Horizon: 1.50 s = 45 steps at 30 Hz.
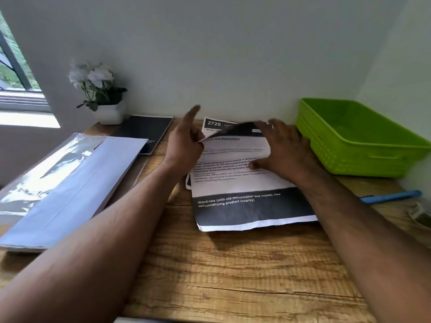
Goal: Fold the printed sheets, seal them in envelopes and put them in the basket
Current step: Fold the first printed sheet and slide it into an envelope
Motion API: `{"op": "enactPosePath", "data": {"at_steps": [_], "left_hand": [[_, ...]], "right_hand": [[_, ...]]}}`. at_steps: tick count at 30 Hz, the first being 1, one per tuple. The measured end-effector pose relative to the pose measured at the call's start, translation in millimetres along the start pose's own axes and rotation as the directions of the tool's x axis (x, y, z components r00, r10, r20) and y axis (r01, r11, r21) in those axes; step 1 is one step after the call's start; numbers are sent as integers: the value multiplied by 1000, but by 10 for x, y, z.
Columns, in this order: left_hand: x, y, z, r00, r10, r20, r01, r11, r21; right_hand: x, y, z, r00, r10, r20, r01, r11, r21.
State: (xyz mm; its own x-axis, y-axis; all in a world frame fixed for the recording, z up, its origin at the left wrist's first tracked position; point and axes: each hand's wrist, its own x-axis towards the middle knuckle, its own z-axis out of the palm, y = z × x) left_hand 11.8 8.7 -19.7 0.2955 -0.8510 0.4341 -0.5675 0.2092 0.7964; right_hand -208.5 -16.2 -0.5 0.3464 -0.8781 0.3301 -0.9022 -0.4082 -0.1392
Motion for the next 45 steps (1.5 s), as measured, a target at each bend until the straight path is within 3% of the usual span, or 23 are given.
{"op": "enactPosePath", "data": {"at_steps": [3,6,8,11,15,17,20,28,33,38,41,45], "left_hand": [[4,49,-48,984,38,172,-67,984,165],[-22,121,-117,856,-107,507,-115,915,388],[-5,150,-187,803,-176,570,-133,879,458],[12,181,-230,817,-161,554,-187,835,518],[-140,295,57,937,-63,343,-65,935,350],[-238,271,269,906,-82,415,-98,913,395],[-288,168,432,828,-134,544,-229,806,547],[-297,149,428,817,-176,550,-257,742,619],[-296,148,429,818,-193,542,-249,730,636],[-294,206,407,795,-225,564,-246,731,637],[-302,238,312,784,-361,506,-151,679,719],[-282,202,-33,737,-551,391,-87,496,864]], "right_hand": [[-18,-72,-57,986,-133,-101,117,982,-149],[21,-50,-14,978,-205,48,211,953,-218],[26,-23,68,965,-189,183,212,970,-120],[-1,-9,120,922,-160,353,119,984,135],[-28,-33,73,886,-174,430,78,970,231],[-24,-62,87,912,-148,384,48,965,258],[5,-147,202,938,-151,312,80,970,229],[68,-112,388,934,-109,342,75,991,112],[56,246,233,947,126,296,-135,991,13],[92,295,279,944,117,307,-101,993,-68],[81,296,268,948,116,298,-91,991,-94],[55,292,244,935,119,334,-90,991,-100]]}}
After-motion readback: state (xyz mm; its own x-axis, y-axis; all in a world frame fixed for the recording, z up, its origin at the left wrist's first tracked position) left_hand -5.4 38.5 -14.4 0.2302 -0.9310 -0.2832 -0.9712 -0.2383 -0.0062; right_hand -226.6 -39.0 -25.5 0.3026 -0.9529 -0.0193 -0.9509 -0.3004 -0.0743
